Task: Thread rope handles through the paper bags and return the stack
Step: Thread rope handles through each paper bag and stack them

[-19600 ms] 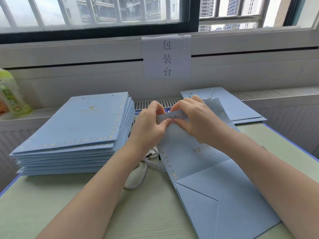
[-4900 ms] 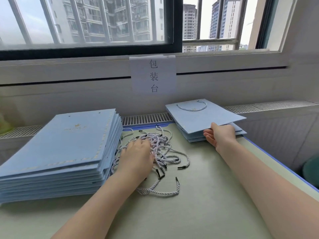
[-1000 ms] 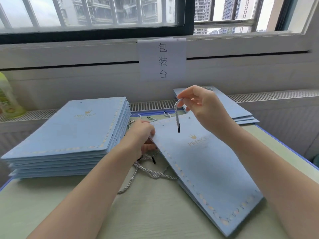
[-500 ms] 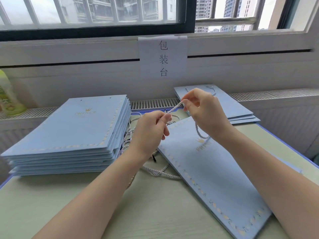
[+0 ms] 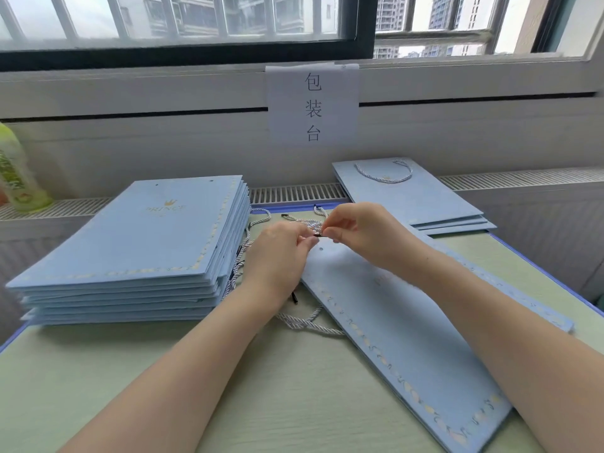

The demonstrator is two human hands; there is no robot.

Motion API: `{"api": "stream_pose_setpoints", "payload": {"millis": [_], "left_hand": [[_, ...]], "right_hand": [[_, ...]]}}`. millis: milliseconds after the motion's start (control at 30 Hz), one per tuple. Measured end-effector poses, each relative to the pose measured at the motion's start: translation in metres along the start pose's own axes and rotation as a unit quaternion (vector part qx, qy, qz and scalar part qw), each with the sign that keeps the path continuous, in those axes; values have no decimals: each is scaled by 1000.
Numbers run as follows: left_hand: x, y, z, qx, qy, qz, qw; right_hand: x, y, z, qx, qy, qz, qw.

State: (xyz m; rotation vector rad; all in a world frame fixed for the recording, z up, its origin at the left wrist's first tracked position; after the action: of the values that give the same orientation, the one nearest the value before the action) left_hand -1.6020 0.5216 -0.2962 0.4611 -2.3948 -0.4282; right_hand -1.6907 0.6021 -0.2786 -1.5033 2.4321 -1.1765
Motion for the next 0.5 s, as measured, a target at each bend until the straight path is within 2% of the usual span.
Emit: {"api": "stream_pose_setpoints", "payload": {"millis": [100, 200, 500], "left_hand": [[-1, -11, 9, 58, -48, -28, 997], [-2, -13, 11, 38, -63, -40, 996], [3, -3, 0, -78, 6, -17, 997]], "right_hand": [[2, 5, 1, -38, -4, 7, 999], [0, 5, 11, -130, -26, -7, 991], [-5, -18, 5, -198, 9, -69, 978]]}}
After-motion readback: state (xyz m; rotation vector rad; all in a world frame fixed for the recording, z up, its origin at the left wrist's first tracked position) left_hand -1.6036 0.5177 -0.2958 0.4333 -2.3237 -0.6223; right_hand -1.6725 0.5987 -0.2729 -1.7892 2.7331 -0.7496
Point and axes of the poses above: each hand's wrist, its own x-axis towards the middle knuckle, its own z-axis out of the palm, y = z × x, the point moved 10 cm from there along x, towards the middle knuckle, and after that the axes turned 10 degrees about z, right-handed, at the moved point
